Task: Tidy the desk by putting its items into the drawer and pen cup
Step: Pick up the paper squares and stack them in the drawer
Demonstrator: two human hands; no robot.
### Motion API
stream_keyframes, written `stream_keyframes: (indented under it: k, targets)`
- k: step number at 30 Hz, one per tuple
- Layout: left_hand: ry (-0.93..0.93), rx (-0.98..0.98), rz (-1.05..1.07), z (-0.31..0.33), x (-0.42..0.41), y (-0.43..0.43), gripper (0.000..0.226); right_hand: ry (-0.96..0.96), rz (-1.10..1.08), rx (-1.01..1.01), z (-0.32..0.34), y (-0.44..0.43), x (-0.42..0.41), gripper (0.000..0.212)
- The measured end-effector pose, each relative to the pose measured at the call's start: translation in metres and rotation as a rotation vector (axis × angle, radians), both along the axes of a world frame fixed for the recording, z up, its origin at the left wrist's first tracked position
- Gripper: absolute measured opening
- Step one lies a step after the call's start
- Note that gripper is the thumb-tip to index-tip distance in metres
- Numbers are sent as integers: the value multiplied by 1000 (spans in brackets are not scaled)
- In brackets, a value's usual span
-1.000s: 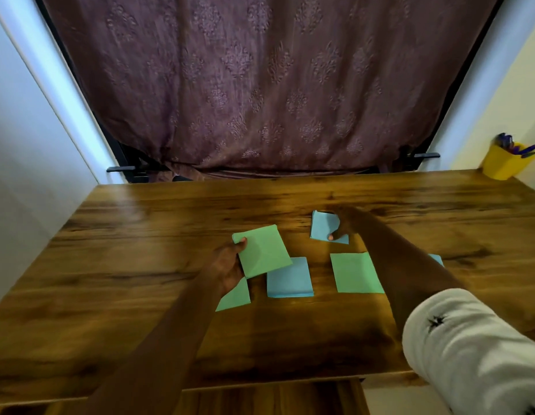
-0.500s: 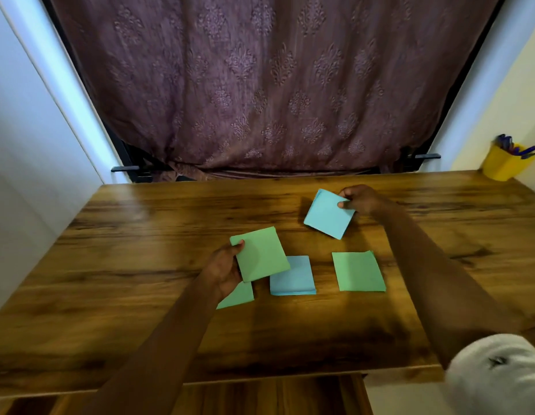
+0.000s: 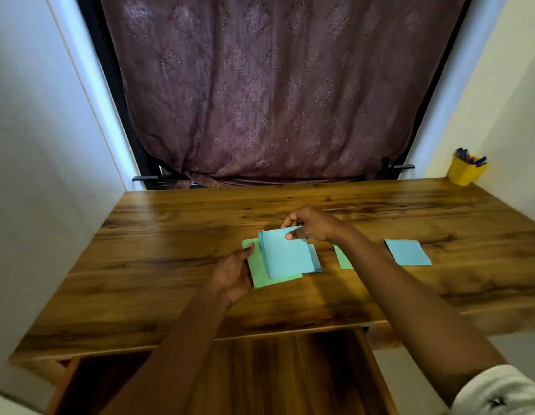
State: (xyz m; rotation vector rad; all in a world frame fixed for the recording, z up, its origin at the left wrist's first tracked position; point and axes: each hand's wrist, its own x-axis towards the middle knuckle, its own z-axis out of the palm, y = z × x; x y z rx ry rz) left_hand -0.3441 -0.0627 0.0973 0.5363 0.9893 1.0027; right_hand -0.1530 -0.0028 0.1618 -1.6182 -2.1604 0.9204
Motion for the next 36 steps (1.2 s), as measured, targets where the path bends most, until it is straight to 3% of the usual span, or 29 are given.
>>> stream_keyframes:
  k: [6, 11, 16, 19, 22, 32, 36]
  targets:
    - [-4, 61, -26, 7, -16, -26, 23, 85, -49, 118, -13, -36, -31, 23]
    - [-26, 102, -63, 8, -26, -46, 35, 12, -20, 235, -14, -61, -52, 28]
    - [-14, 100, 36, 0, -30, -64, 27, 3, -103, 328, -13, -86, -54, 45]
    - [-33, 48, 98, -3, -32, -78, 22, 192, -307, 195, -25, -112, -44, 45]
    - [7, 8, 124, -11, -33, -96, 32, 209, -287, 10, -50, -145, -50, 44]
    - [69, -28, 251, -27, -55, -162, 41, 422, -382, 60, -87, -210, -103, 40]
    - [269, 55, 364, -34, -66, -185, 31, 478, -500, 147, -103, -224, -128, 38]
